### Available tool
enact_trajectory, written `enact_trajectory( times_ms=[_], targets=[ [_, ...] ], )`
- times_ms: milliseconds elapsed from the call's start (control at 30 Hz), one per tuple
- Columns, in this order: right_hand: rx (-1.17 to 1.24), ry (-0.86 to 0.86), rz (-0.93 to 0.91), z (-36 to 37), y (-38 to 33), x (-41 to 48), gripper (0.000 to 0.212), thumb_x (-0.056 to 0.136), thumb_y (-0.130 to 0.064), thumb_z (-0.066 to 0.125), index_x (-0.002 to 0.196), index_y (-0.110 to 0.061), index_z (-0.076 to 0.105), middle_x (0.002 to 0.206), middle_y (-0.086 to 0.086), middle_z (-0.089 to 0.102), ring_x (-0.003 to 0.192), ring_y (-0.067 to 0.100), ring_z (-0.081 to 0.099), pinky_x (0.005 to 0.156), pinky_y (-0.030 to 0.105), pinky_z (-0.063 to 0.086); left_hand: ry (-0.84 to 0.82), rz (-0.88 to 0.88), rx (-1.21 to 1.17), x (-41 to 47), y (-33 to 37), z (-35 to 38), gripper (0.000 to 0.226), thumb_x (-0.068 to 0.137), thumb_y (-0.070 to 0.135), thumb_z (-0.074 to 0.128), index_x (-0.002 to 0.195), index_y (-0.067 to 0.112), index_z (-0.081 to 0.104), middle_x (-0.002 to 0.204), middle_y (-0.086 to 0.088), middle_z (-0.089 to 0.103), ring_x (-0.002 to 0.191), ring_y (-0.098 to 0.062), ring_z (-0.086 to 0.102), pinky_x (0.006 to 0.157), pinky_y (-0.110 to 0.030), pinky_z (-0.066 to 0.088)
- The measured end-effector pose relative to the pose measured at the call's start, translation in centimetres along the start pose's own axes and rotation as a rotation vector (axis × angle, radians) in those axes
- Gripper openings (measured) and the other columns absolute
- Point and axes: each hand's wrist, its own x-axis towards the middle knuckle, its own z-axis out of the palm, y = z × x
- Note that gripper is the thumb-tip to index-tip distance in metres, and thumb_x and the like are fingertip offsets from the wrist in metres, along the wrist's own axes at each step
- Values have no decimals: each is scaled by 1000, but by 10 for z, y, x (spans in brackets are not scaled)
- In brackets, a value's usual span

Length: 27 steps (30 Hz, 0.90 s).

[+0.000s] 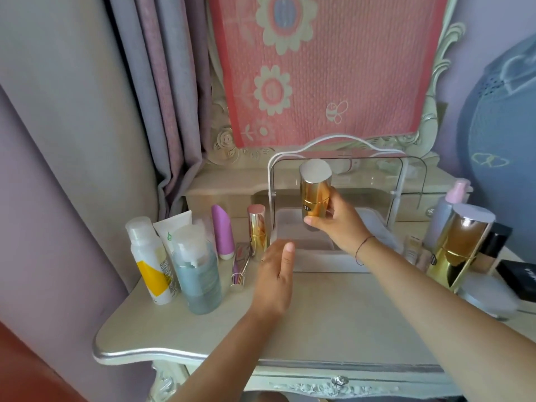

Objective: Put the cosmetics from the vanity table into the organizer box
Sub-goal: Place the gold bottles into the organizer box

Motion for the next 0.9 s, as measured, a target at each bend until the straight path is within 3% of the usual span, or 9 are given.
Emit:
enact_trajectory(
  times_ms=[133, 300, 400, 500, 600, 733, 800, 900],
  targets=[
    [-31, -15, 25, 12, 15, 21, 46, 77, -27, 75, 112, -33, 47, 104, -9, 60, 95, 10, 57, 73, 13, 40, -5, 18, 39, 3, -6, 1, 52, 95, 50, 25, 104, 21, 68, 103, 34, 49, 104, 29, 36, 84, 6, 22],
    [-42, -60, 114, 32, 27, 41, 45, 76, -33, 75, 114, -27, 52, 98, -16, 57, 92, 4, 53, 75, 13, 36, -14, -22, 46, 5, -12, 2, 54, 91, 55, 24, 108, 28, 68, 110, 41, 40, 108, 37, 21, 85, 11, 11],
    [-30, -118, 146, 41, 30, 49, 45, 77, -32, 75, 116, -24, 54, 100, -12, 59, 94, 7, 55, 79, 18, 40, -18, -37, 38, 5, -12, 2, 53, 90, 54, 24, 107, 29, 68, 121, 26, 48, 116, 30, 24, 90, 7, 12],
    [-17, -141, 164, 46, 30, 57, 42, 78, -31, 74, 115, -24, 54, 102, -10, 61, 96, 10, 57, 77, 18, 41, -28, -62, 14, 6, -12, 1, 54, 89, 56, 25, 108, 30, 68, 131, 15, 48, 129, 11, 29, 98, -2, 15],
    [-29, -137, 178, 46, 30, 61, 40, 78, -31, 74, 112, -26, 54, 105, -8, 62, 98, 11, 56, 84, 27, 41, -26, -55, 15, 5, -9, 0, 56, 88, 56, 24, 108, 29, 69, 126, 18, 50, 125, 16, 29, 92, 7, 11],
    [-41, -137, 198, 49, 33, 61, 44, 79, -33, 72, 117, -23, 53, 110, -5, 62, 105, 16, 58, 88, 30, 43, -5, -30, 2, 6, -10, 0, 53, 90, 53, 26, 105, 27, 70, 112, 36, 44, 113, 31, 24, 89, 8, 11],
    [-46, -139, 223, 50, 31, 58, 50, 80, -34, 71, 123, -20, 50, 118, -1, 61, 113, 20, 57, 89, 30, 42, 0, -33, -11, 6, -9, 0, 53, 90, 53, 27, 103, 27, 71, 111, 40, 42, 112, 32, 25, 89, 8, 12],
    [-45, -45, 252, 46, 18, 46, 70, 78, -36, 72, 137, -16, 40, 138, 5, 51, 128, 23, 48, 103, 36, 41, 5, -12, -25, 6, -8, -1, 52, 91, 52, 27, 100, 26, 71, 109, 35, 49, 112, 28, 31, 90, 7, 15]
  ],
)
